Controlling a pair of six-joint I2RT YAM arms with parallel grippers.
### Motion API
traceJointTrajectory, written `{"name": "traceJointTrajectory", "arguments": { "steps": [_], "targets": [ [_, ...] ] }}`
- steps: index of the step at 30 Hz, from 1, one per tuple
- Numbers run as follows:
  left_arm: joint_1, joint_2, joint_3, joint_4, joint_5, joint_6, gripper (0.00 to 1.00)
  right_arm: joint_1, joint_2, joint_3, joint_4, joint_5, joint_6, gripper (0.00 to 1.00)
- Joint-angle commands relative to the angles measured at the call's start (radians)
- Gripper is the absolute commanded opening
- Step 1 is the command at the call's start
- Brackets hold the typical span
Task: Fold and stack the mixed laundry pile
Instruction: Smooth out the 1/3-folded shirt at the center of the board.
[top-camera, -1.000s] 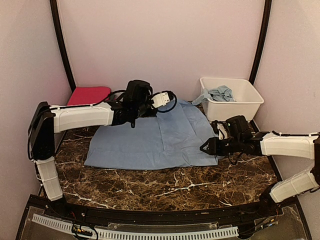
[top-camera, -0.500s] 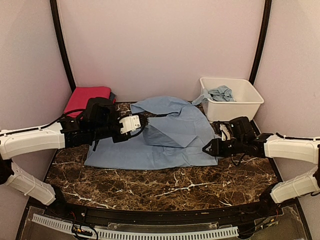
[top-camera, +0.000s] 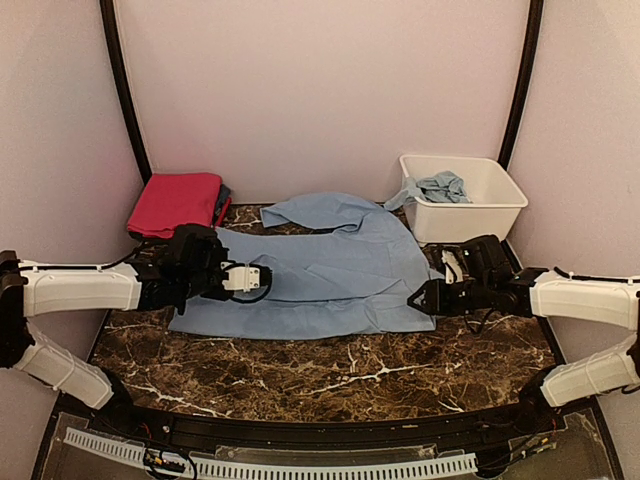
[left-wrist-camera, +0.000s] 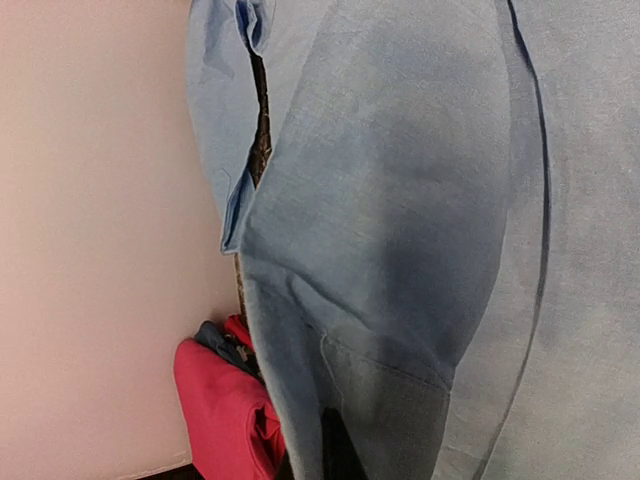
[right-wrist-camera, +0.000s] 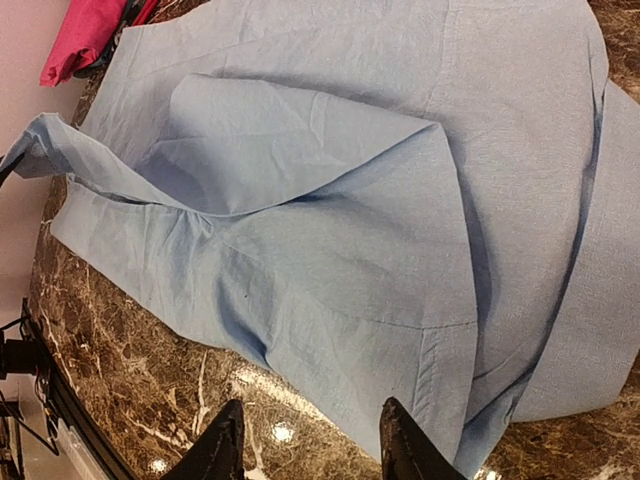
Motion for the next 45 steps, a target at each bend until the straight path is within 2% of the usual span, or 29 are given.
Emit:
{"name": "traceJointTrajectory", "arguments": {
  "steps": [1, 5, 7, 8, 9, 11, 15, 16, 18, 19, 20, 21, 22, 23, 24, 25, 27, 32, 38, 42, 45],
  "targets": [
    [0.003, -0.105, -0.045, 0.121, 0.057, 0.122, 0.0, -0.009, 0.014, 0.02, 0.019, -0.009, -0.021, 0.43],
    [-0.047, -0.183, -0.093, -0.015, 0.076, 0.051, 0.0, -0.009, 0.028, 0.03, 0.025, -0.017, -0.023, 0.43],
    [-0.076, -0.239, -0.122, -0.075, 0.058, 0.005, 0.07, -0.009, 0.03, 0.035, 0.028, -0.02, -0.025, 0.44],
    [-0.09, -0.259, -0.137, -0.11, 0.038, -0.027, 0.21, -0.009, 0.031, 0.037, 0.029, -0.021, -0.028, 0.44],
    [-0.095, -0.3, -0.143, -0.123, 0.024, -0.046, 0.28, -0.009, 0.036, 0.042, 0.029, -0.022, -0.031, 0.45],
    [-0.1, -0.358, -0.15, -0.128, -0.034, -0.164, 0.47, -0.009, 0.048, 0.053, 0.031, -0.03, -0.038, 0.45],
    [-0.087, -0.479, -0.113, -0.103, -0.12, -0.4, 0.69, -0.009, 0.081, 0.078, 0.038, -0.049, -0.047, 0.46],
    [-0.085, -0.492, -0.082, -0.099, -0.142, -0.449, 0.7, -0.009, 0.088, 0.085, 0.04, -0.053, -0.048, 0.46],
    [-0.073, -0.51, 0.0, -0.161, -0.133, -0.654, 0.72, -0.009, 0.101, 0.096, 0.042, -0.058, -0.051, 0.46],
    [-0.053, -0.49, 0.041, -0.253, -0.092, -0.836, 0.71, -0.009, 0.104, 0.102, 0.044, -0.059, -0.053, 0.46],
    [-0.042, -0.472, 0.123, -0.303, -0.075, -0.929, 0.7, -0.009, 0.11, 0.108, 0.043, -0.059, -0.056, 0.46],
    [-0.02, -0.422, 0.16, -0.389, -0.058, -1.1, 0.66, -0.009, 0.114, 0.116, 0.042, -0.06, -0.059, 0.46],
    [-0.008, -0.362, 0.229, -0.439, -0.046, -1.204, 0.64, -0.009, 0.122, 0.124, 0.04, -0.06, -0.062, 0.46],
    [0.029, -0.332, 0.259, -0.539, 0.011, -1.393, 0.62, -0.009, 0.126, 0.129, 0.039, -0.06, -0.064, 0.46],
    [0.051, -0.273, 0.308, -0.581, 0.06, -1.476, 0.61, -0.009, 0.132, 0.134, 0.036, -0.059, -0.067, 0.46],
    [0.081, -0.247, 0.32, -0.637, 0.149, -1.614, 0.61, -0.01, 0.136, 0.139, 0.03, -0.058, -0.071, 0.46],
    [0.092, -0.209, 0.283, -0.647, 0.235, -1.777, 0.61, -0.009, 0.137, 0.144, 0.02, -0.054, -0.075, 0.46],
    [0.105, -0.274, 0.076, -0.545, 0.372, -2.041, 0.63, -0.009, 0.126, 0.138, -0.021, -0.035, -0.088, 0.46],
    [0.121, -0.383, -0.127, -0.496, 0.443, -2.173, 0.64, -0.016, 0.086, 0.087, -0.052, -0.024, -0.083, 0.47],
    [0.133, -0.409, -0.282, -0.363, 0.536, -2.259, 0.63, -0.029, 0.053, 0.062, -0.063, -0.029, -0.071, 0.47],
    [0.135, -0.385, -0.345, -0.278, 0.538, -2.278, 0.61, -0.036, 0.036, 0.054, -0.07, -0.03, -0.068, 0.47]
  ]
}}
